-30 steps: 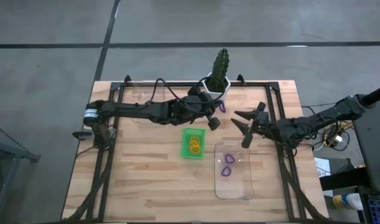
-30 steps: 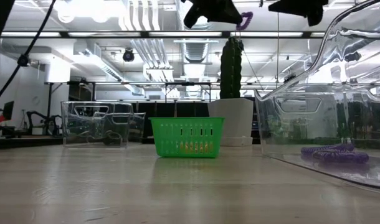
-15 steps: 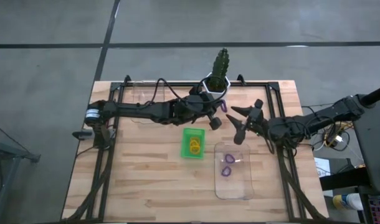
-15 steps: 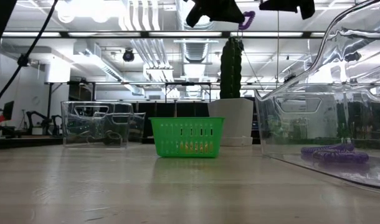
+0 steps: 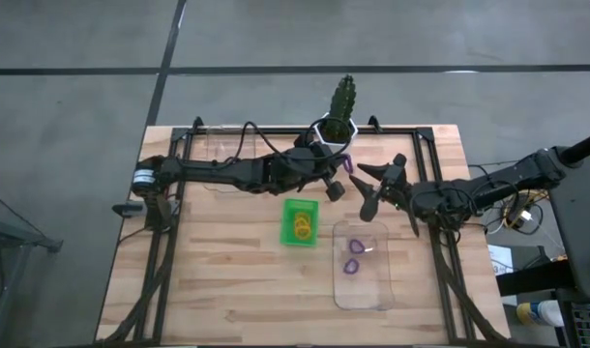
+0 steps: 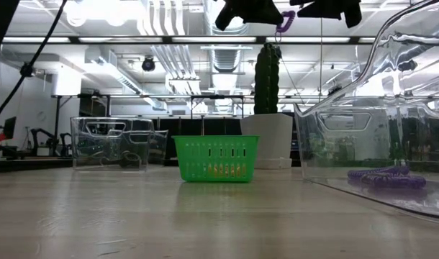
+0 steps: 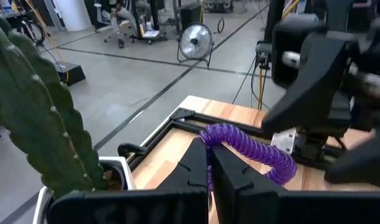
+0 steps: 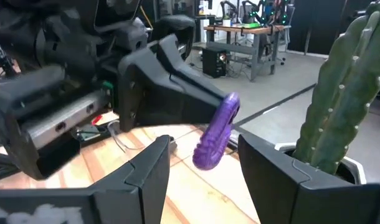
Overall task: Sort spring keychains
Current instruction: Put the purple spring keychain into the bottom transparent bin
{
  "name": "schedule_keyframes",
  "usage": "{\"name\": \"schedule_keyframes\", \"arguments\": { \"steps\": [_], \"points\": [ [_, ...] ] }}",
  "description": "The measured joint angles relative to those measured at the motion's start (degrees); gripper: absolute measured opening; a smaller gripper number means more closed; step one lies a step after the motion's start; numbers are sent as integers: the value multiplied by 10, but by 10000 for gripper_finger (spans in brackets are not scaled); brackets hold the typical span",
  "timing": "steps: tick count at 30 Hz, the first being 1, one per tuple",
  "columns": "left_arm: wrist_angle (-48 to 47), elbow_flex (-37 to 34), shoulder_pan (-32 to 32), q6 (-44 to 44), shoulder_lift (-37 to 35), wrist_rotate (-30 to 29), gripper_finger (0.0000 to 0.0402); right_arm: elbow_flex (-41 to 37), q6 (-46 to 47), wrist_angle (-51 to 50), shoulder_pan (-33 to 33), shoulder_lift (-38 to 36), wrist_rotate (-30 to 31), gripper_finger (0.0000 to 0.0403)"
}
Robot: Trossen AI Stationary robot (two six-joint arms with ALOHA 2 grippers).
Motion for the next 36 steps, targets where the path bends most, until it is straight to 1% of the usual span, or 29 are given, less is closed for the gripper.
{"name": "schedule_keyframes", "arguments": {
  "steps": [4, 8, 20, 23, 26, 33, 34, 36],
  "points": [
    [21, 0, 0, 3, 0, 0, 0, 0, 8, 0, -9, 14, 0, 185],
    [20, -1, 0, 3, 0, 0, 0, 0, 14, 5, -22, 28, 1, 180],
    [15, -9, 0, 3, 0, 3, 0, -1, 2, 19, -29, 33, 1, 151],
    [15, -9, 0, 3, 0, 4, 0, -1, 2, 19, -31, 33, 2, 134],
    [16, -9, 0, 2, 0, 14, 0, -1, 2, 19, -36, 33, 5, 108],
    [15, -9, 0, 2, 0, 21, 0, -1, 2, 19, -37, 33, 5, 31],
    [15, -9, 0, 2, 0, 25, 0, -1, 0, 19, -37, 33, 5, 23],
    [16, -9, 0, 0, 0, 30, 0, -1, 0, 19, -37, 33, 5, 21]
  ]
}}
